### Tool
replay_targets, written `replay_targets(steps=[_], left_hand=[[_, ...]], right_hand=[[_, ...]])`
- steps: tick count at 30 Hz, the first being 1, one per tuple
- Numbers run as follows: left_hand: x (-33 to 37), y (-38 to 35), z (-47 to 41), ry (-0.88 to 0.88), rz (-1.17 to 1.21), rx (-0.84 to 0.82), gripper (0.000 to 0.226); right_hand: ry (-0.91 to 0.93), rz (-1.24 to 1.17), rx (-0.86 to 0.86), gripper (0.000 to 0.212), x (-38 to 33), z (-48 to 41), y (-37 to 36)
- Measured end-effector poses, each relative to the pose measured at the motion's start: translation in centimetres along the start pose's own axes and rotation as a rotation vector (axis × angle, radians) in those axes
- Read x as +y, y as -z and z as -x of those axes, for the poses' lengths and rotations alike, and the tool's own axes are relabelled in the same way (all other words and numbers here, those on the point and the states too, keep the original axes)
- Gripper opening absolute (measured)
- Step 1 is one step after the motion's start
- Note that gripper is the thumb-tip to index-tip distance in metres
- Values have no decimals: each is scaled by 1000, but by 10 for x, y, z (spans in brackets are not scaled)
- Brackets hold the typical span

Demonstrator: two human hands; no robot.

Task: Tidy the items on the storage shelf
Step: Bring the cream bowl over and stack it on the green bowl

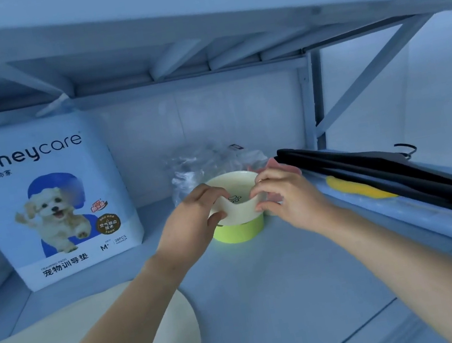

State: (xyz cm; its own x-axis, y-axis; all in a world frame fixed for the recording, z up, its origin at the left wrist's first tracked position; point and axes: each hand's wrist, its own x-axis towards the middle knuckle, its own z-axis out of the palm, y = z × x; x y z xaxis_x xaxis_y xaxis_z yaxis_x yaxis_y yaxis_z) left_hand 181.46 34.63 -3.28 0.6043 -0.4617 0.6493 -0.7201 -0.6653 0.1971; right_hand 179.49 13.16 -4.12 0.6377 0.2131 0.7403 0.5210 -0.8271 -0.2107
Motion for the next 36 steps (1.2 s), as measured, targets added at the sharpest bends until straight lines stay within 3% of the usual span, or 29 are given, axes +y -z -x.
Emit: replay_targets(steps=[19, 30, 36], left_hand=[[-7, -55, -6, 207, 11, 59, 27], [-4, -93, 18, 294, 53, 182, 68], [0, -97, 14, 419, 186, 165, 58]], right_hand=[[10, -182, -101, 16, 47, -6, -39], [9, -187, -87, 30, 52, 4, -53], [35, -167, -89, 27, 48, 1, -52]])
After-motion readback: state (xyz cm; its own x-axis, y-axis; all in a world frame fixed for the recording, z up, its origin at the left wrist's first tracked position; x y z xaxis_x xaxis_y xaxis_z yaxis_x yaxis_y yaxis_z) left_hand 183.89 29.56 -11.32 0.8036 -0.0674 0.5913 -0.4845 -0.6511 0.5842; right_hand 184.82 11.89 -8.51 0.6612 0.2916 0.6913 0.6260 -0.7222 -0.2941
